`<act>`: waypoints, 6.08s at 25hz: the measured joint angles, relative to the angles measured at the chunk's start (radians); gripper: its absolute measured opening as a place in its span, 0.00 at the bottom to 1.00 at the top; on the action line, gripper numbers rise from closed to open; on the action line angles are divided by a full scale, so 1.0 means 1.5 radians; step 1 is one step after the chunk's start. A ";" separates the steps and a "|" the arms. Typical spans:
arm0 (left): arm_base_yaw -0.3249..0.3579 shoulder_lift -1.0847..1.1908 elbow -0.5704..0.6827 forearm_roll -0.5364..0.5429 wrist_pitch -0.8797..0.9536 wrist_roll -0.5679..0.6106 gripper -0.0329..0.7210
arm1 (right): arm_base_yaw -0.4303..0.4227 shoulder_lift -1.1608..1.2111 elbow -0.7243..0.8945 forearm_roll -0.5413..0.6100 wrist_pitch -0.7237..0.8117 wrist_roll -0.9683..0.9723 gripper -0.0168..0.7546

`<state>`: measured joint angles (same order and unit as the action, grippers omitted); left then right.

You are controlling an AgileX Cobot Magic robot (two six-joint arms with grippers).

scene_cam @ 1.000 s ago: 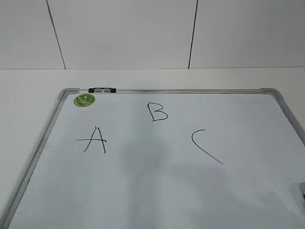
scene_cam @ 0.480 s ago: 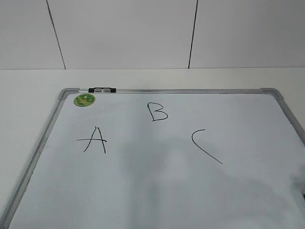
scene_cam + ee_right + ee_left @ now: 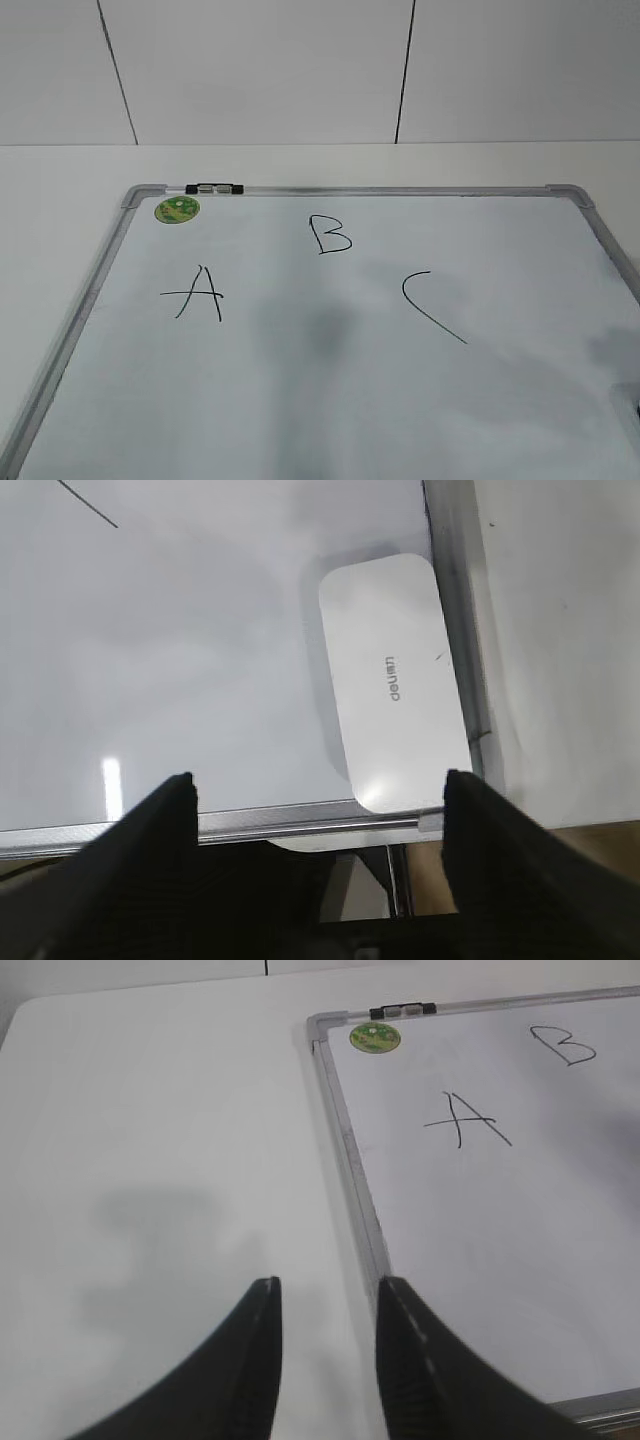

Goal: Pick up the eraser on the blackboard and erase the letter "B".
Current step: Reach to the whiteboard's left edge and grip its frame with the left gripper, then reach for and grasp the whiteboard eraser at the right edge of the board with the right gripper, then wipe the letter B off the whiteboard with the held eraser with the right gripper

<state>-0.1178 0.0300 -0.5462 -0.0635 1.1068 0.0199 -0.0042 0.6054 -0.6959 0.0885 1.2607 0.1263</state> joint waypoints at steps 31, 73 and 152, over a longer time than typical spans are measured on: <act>0.001 0.986 -0.400 -0.048 -0.025 0.003 0.36 | 0.000 0.106 0.000 0.006 -0.006 0.003 0.78; -0.025 1.295 -0.491 -0.048 -0.121 0.004 0.32 | 0.000 0.106 0.000 0.006 -0.006 0.003 0.78; -0.025 1.296 -0.493 -0.062 -0.121 -0.013 0.07 | 0.000 0.426 0.098 -0.089 -0.250 -0.060 0.83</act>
<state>-0.1552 1.9745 -1.2856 -0.1572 0.9258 0.0000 -0.0042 1.2440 -0.5485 -0.0446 0.8852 0.0364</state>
